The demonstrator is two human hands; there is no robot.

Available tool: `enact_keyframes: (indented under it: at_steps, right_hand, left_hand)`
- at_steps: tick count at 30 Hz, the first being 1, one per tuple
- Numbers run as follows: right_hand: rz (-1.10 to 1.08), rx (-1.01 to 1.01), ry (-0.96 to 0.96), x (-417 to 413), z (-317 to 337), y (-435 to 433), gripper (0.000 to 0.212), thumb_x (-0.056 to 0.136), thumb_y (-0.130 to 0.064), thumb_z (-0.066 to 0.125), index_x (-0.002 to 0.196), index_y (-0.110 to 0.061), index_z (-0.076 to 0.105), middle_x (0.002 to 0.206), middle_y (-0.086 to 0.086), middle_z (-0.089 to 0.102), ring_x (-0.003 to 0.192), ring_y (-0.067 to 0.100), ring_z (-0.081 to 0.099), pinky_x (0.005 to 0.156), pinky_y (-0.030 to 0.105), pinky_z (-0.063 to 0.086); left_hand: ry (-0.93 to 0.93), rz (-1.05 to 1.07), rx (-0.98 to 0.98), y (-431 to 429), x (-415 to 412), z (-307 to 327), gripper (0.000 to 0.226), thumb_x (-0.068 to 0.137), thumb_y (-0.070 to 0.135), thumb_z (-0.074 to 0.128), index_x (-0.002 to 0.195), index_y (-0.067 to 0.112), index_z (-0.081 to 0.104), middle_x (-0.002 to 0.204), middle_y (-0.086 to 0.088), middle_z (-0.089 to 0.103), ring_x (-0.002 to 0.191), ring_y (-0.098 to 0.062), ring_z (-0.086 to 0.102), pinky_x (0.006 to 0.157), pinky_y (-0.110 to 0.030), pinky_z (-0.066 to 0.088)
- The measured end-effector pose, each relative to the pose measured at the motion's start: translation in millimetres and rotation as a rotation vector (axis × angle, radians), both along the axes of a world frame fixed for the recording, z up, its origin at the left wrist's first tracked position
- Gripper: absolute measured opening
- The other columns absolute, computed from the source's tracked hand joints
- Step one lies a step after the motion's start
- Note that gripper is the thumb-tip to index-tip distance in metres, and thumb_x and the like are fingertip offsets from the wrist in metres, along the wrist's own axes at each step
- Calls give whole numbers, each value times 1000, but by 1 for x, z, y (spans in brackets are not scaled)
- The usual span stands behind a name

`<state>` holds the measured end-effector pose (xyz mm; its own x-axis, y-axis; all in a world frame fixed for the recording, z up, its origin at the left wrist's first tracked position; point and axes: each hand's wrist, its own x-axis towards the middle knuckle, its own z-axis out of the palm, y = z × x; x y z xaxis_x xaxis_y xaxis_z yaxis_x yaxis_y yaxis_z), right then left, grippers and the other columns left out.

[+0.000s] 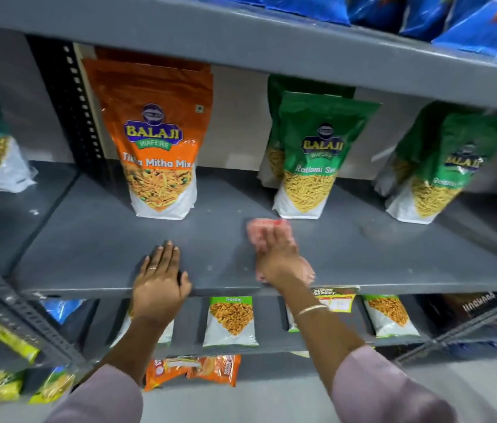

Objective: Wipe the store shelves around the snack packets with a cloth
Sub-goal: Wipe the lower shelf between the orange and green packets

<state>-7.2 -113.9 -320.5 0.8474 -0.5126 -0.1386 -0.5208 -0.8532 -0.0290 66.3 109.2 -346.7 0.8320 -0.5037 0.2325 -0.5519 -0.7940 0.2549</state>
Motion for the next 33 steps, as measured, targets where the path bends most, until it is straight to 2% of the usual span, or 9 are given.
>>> enact_keyframes:
  at_steps: [6, 9, 13, 15, 18, 20, 24, 28, 33]
  right_hand:
    - [215, 112, -67, 6, 6, 21, 61, 96, -40, 21, 152, -30, -3, 162, -7, -10, 150, 15, -12, 123, 43, 8]
    - [59, -24, 38, -29, 9, -59, 85, 83, -24, 40, 150, -33, -13, 161, -5, -16, 147, 25, -23, 121, 50, 5]
    - [-299, 94, 41, -57, 20, -113, 81, 86, -23, 38, 152, -24, -9, 162, 5, -15, 147, 30, -19, 120, 54, 3]
    - [-163, 37, 6, -39, 18, -91, 91, 78, -26, 50, 152, -28, -3, 162, 4, -9, 149, 31, -11, 120, 51, 7]
    - [185, 25, 38, -23, 15, -55, 99, 85, -26, 56, 149, -29, -18, 157, 1, -26, 144, 27, -27, 121, 48, -5]
    - [188, 16, 48, -38, 19, -72, 94, 90, -25, 55, 150, -22, -17, 158, 2, -24, 146, 24, -23, 120, 44, -3]
    - [27, 6, 10, -97, 19, -164, 96, 87, -27, 59, 152, -19, -12, 161, 5, -18, 148, 26, -18, 122, 43, 2]
    - [-250, 96, -262, -150, 14, -222, 87, 86, -21, 57, 153, -16, 3, 162, 9, -1, 150, 26, 1, 120, 38, 17]
    - [-372, 140, -218, -131, 16, -242, 77, 92, -20, 45, 152, -6, -1, 161, 19, -1, 149, 35, -3, 121, 44, 8]
  left_hand:
    - [-14, 3, 4, 2, 3, -3, 62, 81, 30, 28, 118, -8, 59, 126, -23, 56, 115, -37, 54, 110, -30, 13]
    - [-7, -2, 16, 1, 2, 0, 62, 82, 31, 26, 120, -7, 58, 128, -23, 55, 118, -37, 53, 106, -39, 25]
    - [-42, 23, -18, -2, -4, 5, 63, 88, 35, 25, 123, -9, 55, 130, -25, 52, 121, -37, 49, 104, -47, 28]
    - [-18, 48, -64, -25, -13, 13, 66, 89, 37, 24, 126, -9, 51, 133, -25, 49, 124, -36, 46, 108, -45, 22]
    - [2, -26, -70, -90, -40, 26, 66, 90, 40, 25, 127, -8, 50, 134, -24, 48, 123, -36, 48, 108, -38, 16]
    - [-12, -81, -48, -137, -63, 30, 69, 95, 45, 21, 127, -8, 51, 133, -23, 49, 120, -35, 51, 106, -35, 16]
    - [32, -70, -32, -206, -109, 27, 84, 96, 53, 3, 124, -8, 54, 132, -22, 52, 118, -34, 53, 104, -37, 26]
    - [97, -60, 4, -248, -144, 23, 87, 95, 56, 2, 120, -6, 58, 127, -20, 57, 114, -30, 57, 99, -39, 39]
    - [83, -62, 105, -260, -150, 20, 95, 91, 61, -3, 119, -4, 60, 126, -18, 58, 116, -29, 56, 97, -45, 41]
